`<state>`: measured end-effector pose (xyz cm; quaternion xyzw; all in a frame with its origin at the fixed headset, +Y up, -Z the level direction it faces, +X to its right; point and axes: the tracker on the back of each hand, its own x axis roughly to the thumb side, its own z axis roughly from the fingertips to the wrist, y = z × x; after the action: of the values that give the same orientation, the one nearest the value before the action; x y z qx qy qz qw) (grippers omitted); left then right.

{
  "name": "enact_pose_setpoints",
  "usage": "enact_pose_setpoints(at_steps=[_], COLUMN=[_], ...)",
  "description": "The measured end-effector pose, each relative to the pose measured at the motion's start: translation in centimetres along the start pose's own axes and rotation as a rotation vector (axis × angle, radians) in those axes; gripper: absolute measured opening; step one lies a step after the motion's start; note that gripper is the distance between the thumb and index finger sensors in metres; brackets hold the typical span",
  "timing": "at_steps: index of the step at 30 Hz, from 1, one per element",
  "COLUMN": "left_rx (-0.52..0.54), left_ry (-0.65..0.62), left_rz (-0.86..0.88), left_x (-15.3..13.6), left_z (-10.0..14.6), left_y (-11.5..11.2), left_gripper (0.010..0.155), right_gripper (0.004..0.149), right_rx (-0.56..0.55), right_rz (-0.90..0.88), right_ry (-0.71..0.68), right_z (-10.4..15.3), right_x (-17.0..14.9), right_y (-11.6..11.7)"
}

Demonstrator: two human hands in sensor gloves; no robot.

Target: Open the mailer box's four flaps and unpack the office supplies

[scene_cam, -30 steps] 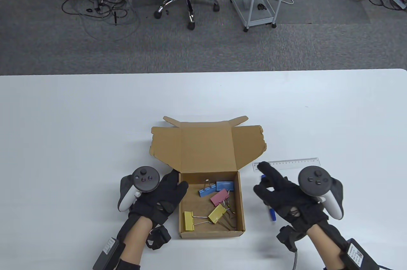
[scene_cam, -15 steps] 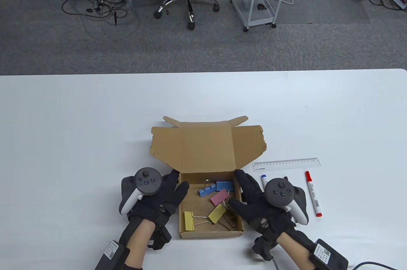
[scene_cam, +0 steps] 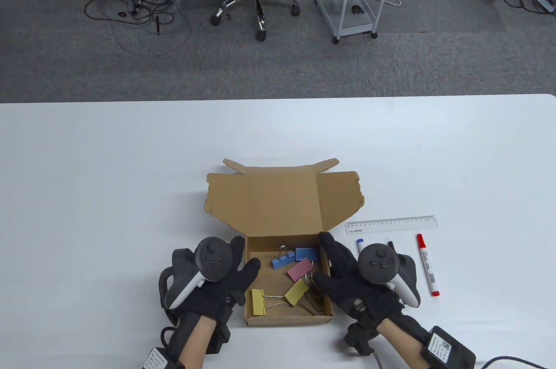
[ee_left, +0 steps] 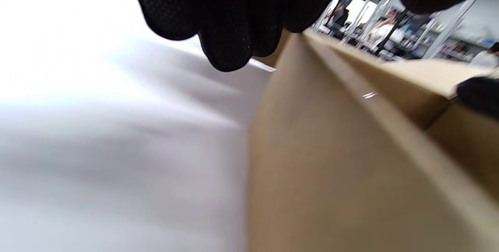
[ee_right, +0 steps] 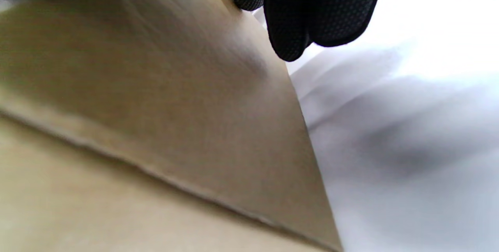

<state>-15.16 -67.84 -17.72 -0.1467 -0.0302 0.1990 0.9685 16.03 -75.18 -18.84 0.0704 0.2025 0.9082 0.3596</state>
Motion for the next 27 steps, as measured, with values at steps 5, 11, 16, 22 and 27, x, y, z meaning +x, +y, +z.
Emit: enact_pose_setpoints(at_steps=[5,11,16,22,27], left_rx=[0.046,-0.176,-0.183,-0.187,-0.195], left_ry=[-0.102,-0.087,-0.065,-0.056,-0.054], left_rz=[-0.001,-0.049,-0.119,-0.148,-0.154], left_x=[4.1,6.9,7.7,7.8,8.1], left_z=[0.4,-2.9,-3.7,-3.4,-3.6], left_y=[1.2,-1.8,-2.6,-2.8,-3.6], left_gripper=[0.069,0.067,0.071,0.068,0.068], right_gripper=[0.076,0.076,0.076,0.077,0.076], right_rx=[0.004,-0.005,-0.009,-0.009,-0.007], right_rz=[-0.007,0.002,0.008,0.017,0.018], right_ry=[0.000,0.005,0.005,0.006,0.007], right_z=[0.0,0.1,0.1,0.0,0.0], right_x=[0.0,0.0,0.0,0.0,0.0], right_y=[0.1,0.1,0.1,0.0,0.0])
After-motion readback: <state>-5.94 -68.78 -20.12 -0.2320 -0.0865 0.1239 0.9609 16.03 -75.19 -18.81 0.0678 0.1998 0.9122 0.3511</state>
